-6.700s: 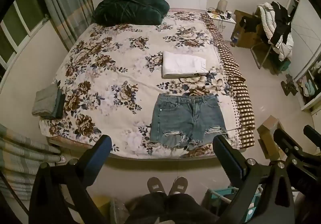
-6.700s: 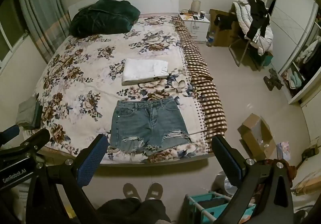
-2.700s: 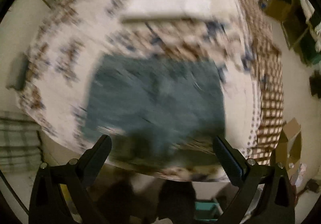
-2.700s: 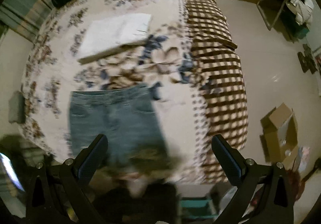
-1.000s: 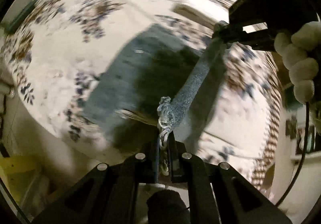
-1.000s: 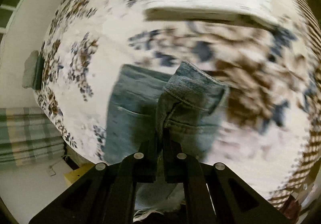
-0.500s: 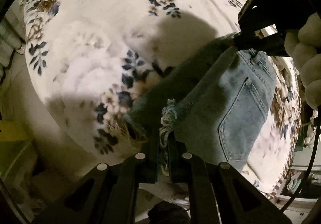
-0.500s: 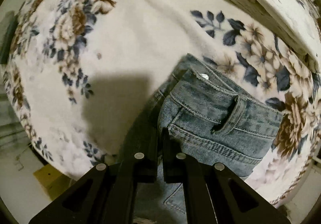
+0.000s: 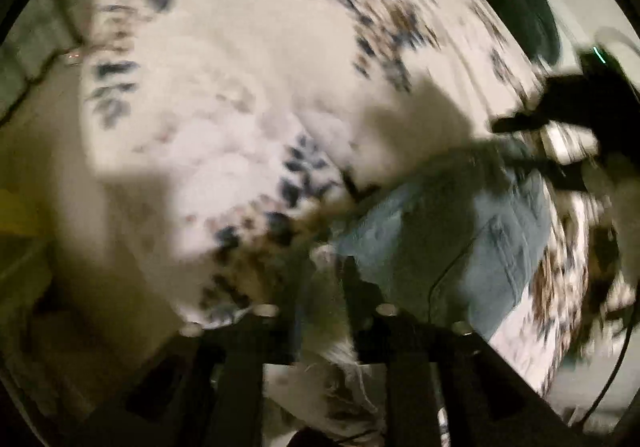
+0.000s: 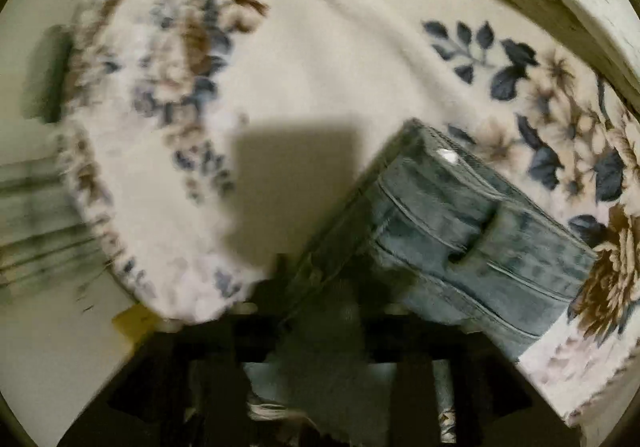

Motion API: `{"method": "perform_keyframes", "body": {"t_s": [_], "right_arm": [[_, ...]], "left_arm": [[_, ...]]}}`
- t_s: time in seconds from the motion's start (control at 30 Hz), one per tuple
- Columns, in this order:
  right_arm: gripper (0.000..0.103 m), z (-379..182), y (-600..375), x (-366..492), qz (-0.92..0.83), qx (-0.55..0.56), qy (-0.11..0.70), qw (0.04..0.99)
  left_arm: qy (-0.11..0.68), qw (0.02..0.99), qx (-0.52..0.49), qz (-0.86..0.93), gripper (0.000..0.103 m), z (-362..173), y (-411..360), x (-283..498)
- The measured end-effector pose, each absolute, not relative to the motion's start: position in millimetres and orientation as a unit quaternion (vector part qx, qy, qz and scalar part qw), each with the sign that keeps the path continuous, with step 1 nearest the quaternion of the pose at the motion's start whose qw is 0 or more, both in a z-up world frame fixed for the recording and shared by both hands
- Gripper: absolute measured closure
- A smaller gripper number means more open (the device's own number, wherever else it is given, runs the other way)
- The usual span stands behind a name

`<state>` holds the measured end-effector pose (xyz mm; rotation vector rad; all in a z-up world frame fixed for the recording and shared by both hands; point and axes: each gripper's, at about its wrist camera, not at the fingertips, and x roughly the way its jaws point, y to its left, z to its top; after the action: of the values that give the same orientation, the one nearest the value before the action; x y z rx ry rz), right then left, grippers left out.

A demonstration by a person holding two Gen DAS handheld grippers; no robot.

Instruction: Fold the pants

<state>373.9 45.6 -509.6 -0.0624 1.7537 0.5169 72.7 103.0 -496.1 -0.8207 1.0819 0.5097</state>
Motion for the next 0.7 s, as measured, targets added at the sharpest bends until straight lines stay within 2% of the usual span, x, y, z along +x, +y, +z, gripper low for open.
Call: {"method": "perform_keyframes", "body": {"t_s": [0.03, 0.07, 0.13, 0.2, 0.3, 0.47, 0.5, 0.53, 0.57, 0.63, 0.7], "right_arm": [[0.047, -498.2, 34.6, 376.6, 0.240, -0.019, 0.753, 0.613], [0.043, -486.6, 22.0, 380.3, 0.253, -0.018, 0.744, 0.618], [0.038, -469.7, 1.2, 387.2, 0.265, -0.039, 0.726, 0.633], [0.035, -459.4, -8.8, 394.0, 0.282, -0.081, 0.704, 0.647], [0.035, -463.9, -15.4, 404.6, 0.295, -0.136, 0.687, 0.650], [0.037, -504.3, 9.7, 411.0, 0.317, -0.198, 0.684, 0.626], [0.044, -510.3, 15.1, 410.8, 0.315, -0.209, 0.682, 0.626], [0.074, -512.8, 19.6, 410.3, 0.322, -0.217, 0.670, 0.633], [0.089, -513.3, 24.1, 408.5, 0.326, -0.229, 0.659, 0.638], [0.097, -508.3, 32.7, 404.7, 0.330, -0.250, 0.630, 0.657], [0.097, -504.3, 35.2, 404.1, 0.335, -0.257, 0.619, 0.662]], "left_arm": [[0.487, 0.747, -0.378, 0.248, 0.058, -489.5, 101.7, 67.0], [0.474, 0.747, -0.384, 0.263, 0.052, -483.1, 100.3, 60.6], [0.457, 0.738, -0.397, 0.297, 0.026, -475.7, 95.3, 50.6], [0.453, 0.725, -0.409, 0.320, 0.022, -477.4, 94.1, 47.5], [0.464, 0.699, -0.428, 0.336, 0.022, -498.0, 88.4, 47.0], [0.474, 0.660, -0.466, 0.349, 0.022, -540.2, 85.7, 49.7], [0.479, 0.655, -0.468, 0.351, 0.022, -547.9, 85.6, 51.6], [0.483, 0.649, -0.471, 0.352, 0.022, -556.4, 86.3, 53.9], [0.490, 0.641, -0.474, 0.352, 0.022, -566.1, 87.3, 56.3], [0.499, 0.630, -0.479, 0.353, 0.021, -581.6, 89.6, 59.2], [0.500, 0.633, -0.469, 0.358, 0.019, -581.5, 90.6, 61.9]]}}
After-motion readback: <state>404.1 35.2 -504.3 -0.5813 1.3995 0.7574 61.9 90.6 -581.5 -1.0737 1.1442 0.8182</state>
